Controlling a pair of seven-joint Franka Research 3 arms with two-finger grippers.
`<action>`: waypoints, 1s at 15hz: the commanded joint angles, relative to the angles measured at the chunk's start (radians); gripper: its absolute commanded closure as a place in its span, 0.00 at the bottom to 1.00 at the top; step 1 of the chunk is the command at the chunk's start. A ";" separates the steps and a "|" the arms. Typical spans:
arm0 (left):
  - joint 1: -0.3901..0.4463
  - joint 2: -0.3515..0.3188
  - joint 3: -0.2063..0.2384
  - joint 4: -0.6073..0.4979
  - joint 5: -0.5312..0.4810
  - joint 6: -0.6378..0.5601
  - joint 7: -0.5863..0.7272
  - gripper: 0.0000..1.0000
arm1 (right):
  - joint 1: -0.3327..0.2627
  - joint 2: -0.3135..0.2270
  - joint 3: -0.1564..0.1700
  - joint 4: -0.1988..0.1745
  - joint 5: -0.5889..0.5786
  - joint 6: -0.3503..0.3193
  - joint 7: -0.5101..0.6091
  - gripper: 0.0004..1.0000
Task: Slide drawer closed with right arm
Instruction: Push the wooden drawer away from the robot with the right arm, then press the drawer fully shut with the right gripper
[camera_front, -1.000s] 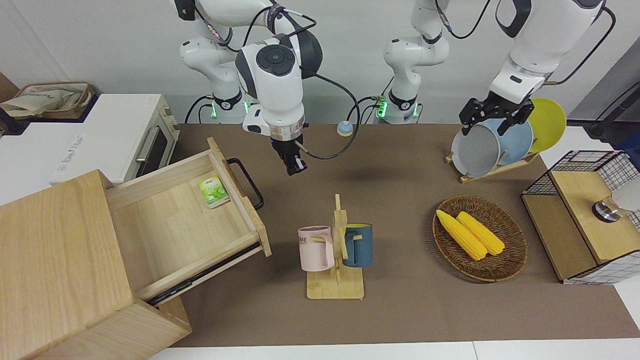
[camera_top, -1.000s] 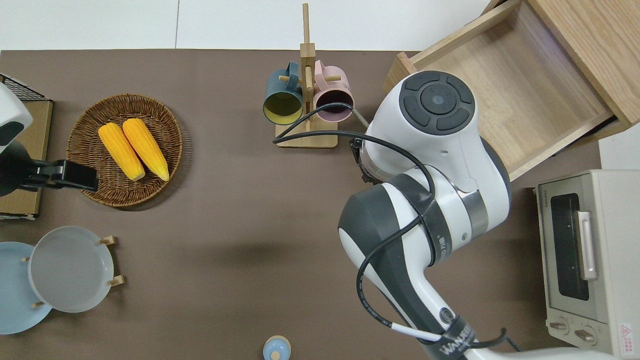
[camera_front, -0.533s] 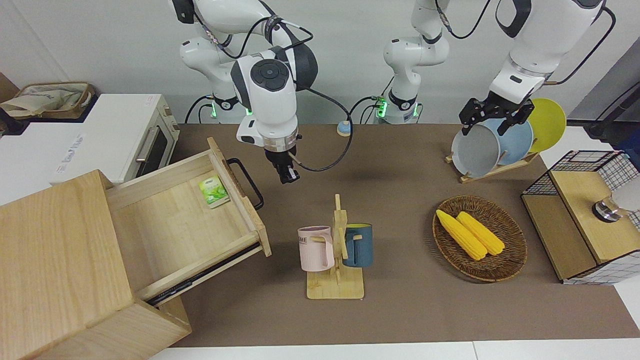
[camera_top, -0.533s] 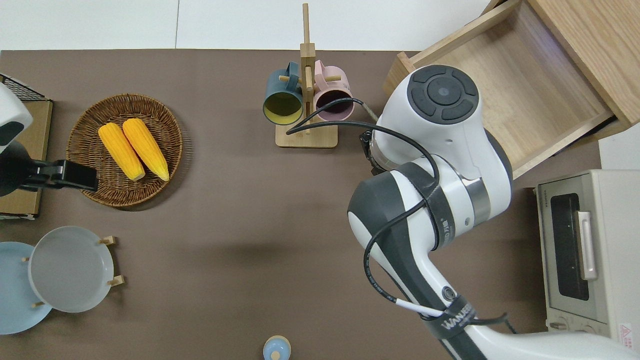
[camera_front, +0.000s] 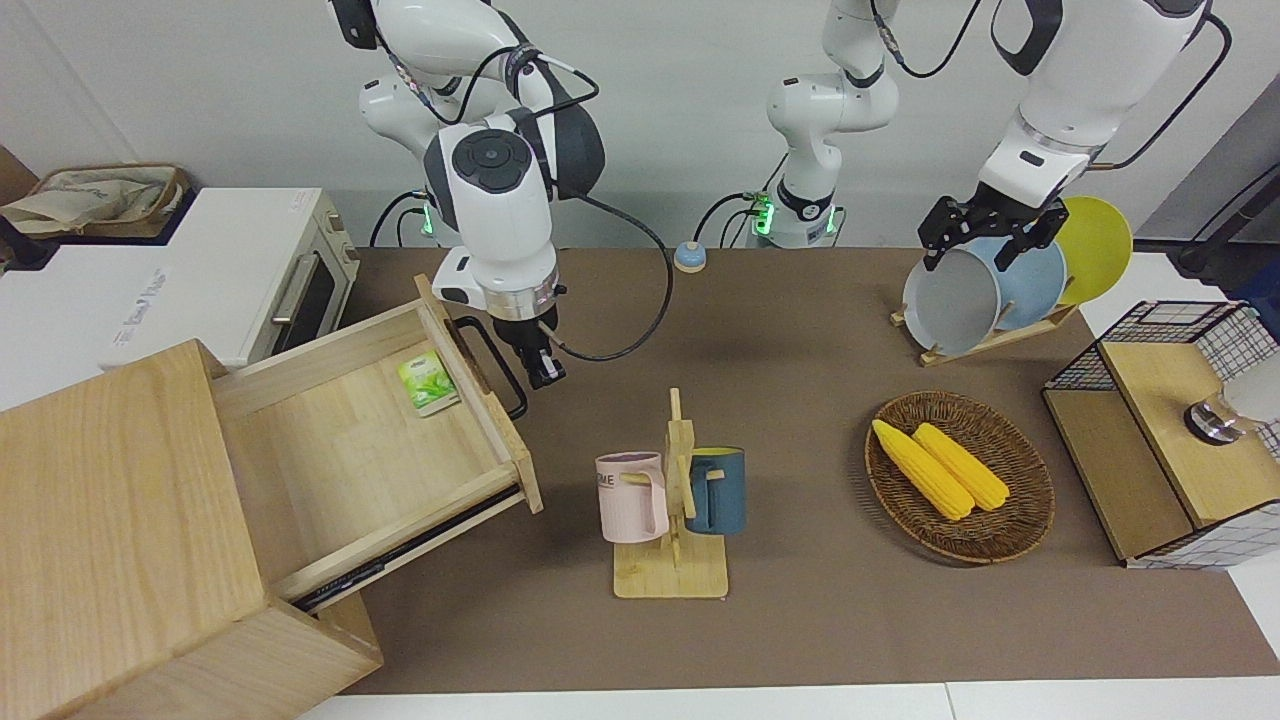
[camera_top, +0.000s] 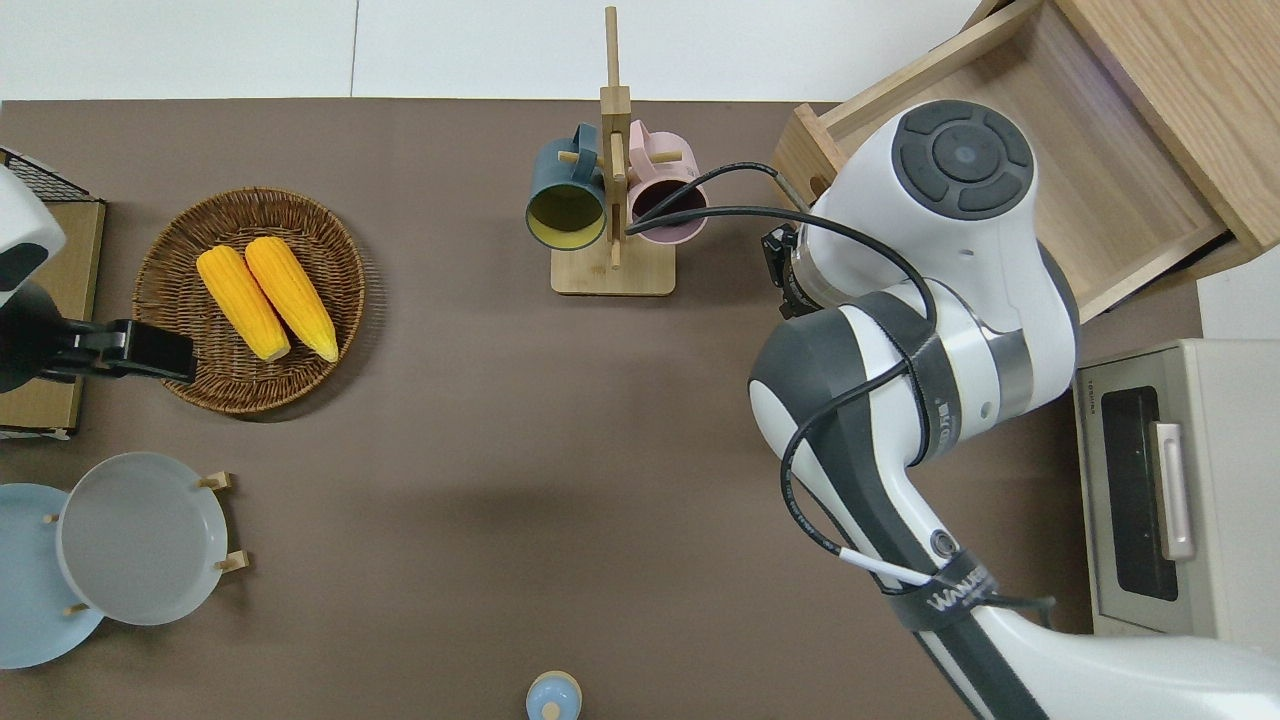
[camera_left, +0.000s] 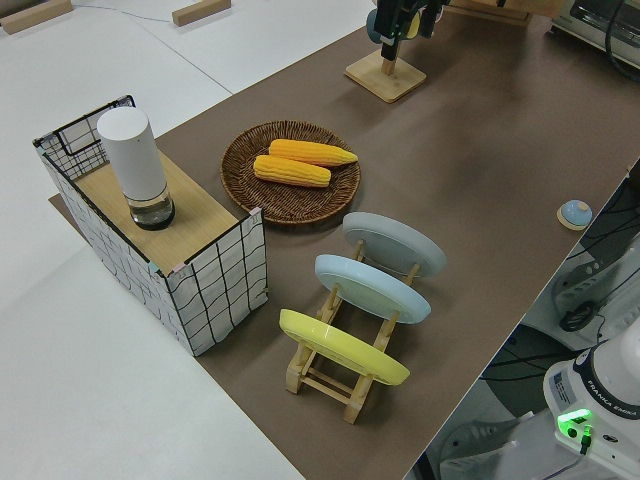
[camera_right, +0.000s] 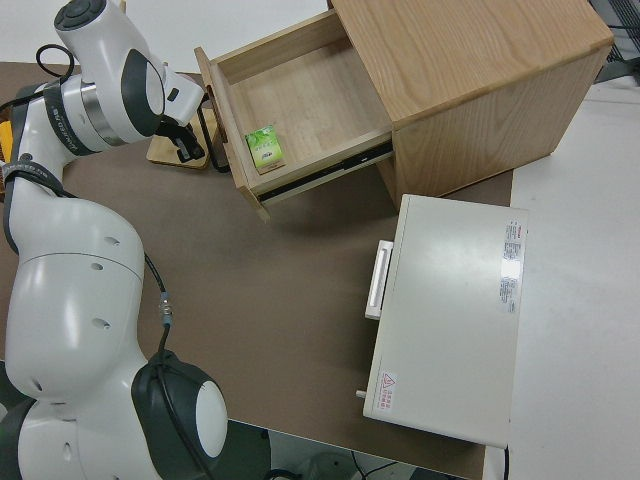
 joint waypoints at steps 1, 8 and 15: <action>0.004 0.011 -0.006 0.026 0.017 -0.020 0.010 0.01 | -0.033 0.015 0.012 -0.011 -0.018 0.046 -0.025 1.00; 0.004 0.011 -0.006 0.024 0.017 -0.020 0.010 0.01 | -0.080 0.035 0.012 -0.006 -0.018 0.050 -0.080 1.00; 0.004 0.011 -0.006 0.026 0.017 -0.020 0.010 0.01 | -0.140 0.048 0.012 0.003 -0.020 0.088 -0.153 1.00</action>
